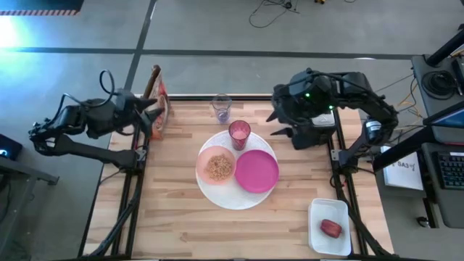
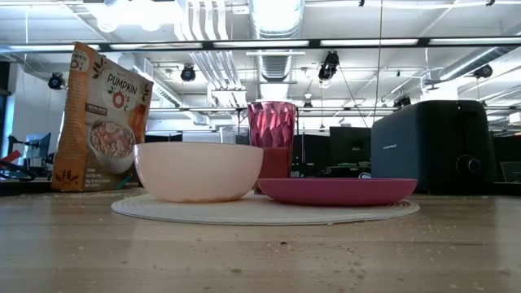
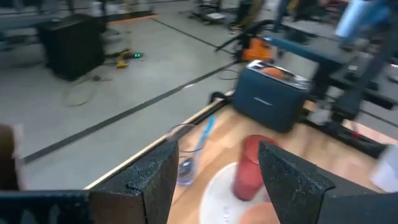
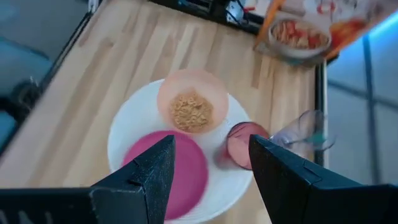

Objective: Arrange a breakfast setting
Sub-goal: Put the toasted bagel on the pink plate

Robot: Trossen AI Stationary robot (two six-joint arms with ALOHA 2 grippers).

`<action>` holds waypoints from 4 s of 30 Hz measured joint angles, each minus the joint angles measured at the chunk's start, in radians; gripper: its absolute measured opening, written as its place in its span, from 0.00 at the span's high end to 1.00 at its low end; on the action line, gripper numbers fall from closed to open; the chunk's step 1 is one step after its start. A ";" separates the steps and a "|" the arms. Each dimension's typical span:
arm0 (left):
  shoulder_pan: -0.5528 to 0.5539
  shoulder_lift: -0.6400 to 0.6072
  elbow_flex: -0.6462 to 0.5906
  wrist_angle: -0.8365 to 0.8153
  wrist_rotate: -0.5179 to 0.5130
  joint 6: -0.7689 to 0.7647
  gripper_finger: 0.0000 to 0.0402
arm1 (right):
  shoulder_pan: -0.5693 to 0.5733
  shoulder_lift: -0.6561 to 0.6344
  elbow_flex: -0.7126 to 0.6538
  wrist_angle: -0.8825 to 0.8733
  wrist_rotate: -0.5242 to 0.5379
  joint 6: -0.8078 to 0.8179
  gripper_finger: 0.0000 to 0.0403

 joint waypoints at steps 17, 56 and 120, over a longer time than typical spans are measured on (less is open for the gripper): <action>-0.069 -0.024 -0.178 0.016 0.058 -0.096 0.49 | -0.057 -0.020 -0.013 -0.067 0.098 0.297 0.52; -0.839 0.233 -0.549 0.710 -0.618 -0.132 0.49 | 0.020 -0.792 -1.537 0.821 0.144 0.876 0.52; -0.839 0.308 -0.550 0.690 -0.667 -0.177 0.49 | -0.602 -0.344 -1.180 0.319 0.706 0.877 0.52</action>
